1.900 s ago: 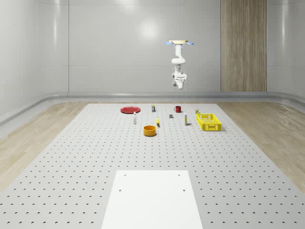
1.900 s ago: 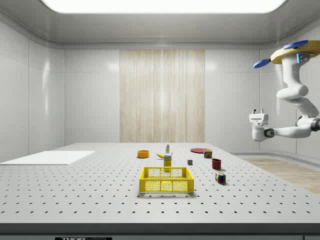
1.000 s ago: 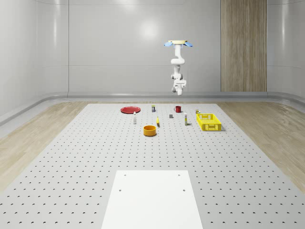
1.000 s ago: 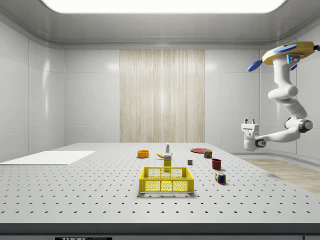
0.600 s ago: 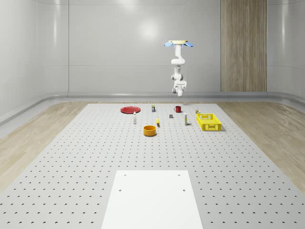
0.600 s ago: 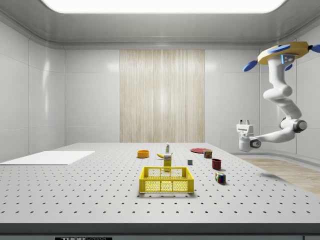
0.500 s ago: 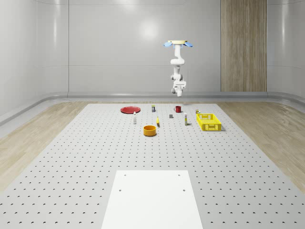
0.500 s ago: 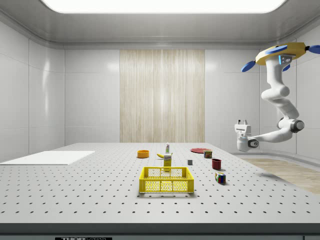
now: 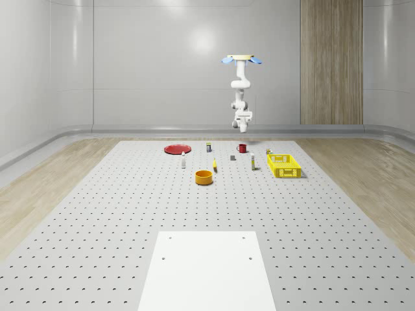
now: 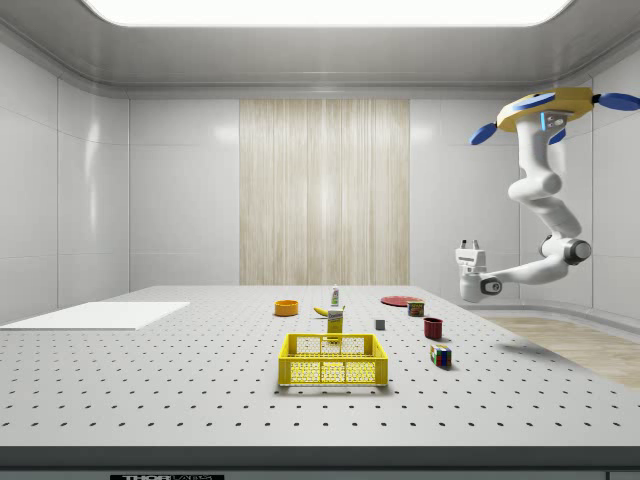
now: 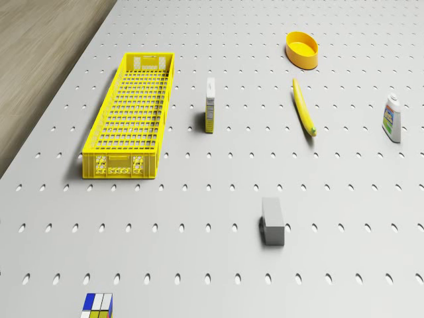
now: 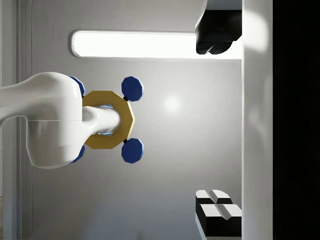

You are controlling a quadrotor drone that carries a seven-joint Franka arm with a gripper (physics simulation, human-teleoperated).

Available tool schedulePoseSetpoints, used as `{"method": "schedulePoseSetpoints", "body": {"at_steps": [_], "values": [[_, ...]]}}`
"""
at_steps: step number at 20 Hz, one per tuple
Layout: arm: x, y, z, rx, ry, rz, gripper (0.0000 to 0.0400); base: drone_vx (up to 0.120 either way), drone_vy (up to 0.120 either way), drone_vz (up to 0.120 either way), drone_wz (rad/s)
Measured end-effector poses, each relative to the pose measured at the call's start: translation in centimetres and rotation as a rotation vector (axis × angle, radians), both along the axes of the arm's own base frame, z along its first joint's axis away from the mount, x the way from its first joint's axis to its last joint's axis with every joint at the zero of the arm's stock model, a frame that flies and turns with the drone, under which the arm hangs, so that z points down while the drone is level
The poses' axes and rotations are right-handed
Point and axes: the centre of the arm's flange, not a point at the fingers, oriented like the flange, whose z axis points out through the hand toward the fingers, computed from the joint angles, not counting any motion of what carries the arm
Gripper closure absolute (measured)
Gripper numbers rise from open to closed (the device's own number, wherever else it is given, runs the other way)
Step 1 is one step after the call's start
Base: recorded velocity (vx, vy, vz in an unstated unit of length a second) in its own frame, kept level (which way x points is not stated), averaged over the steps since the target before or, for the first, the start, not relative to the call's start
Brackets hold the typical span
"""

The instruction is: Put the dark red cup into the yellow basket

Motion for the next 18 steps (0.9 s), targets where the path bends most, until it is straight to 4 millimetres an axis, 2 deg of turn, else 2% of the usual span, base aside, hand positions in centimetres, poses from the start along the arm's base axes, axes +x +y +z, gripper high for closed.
{"method": "schedulePoseSetpoints", "body": {"at_steps": [18], "values": [[-0.14,0.45,-0.01,-0.045,-0.014,-0.001,0.0,0.12,0.0,0.0,0.0]]}}
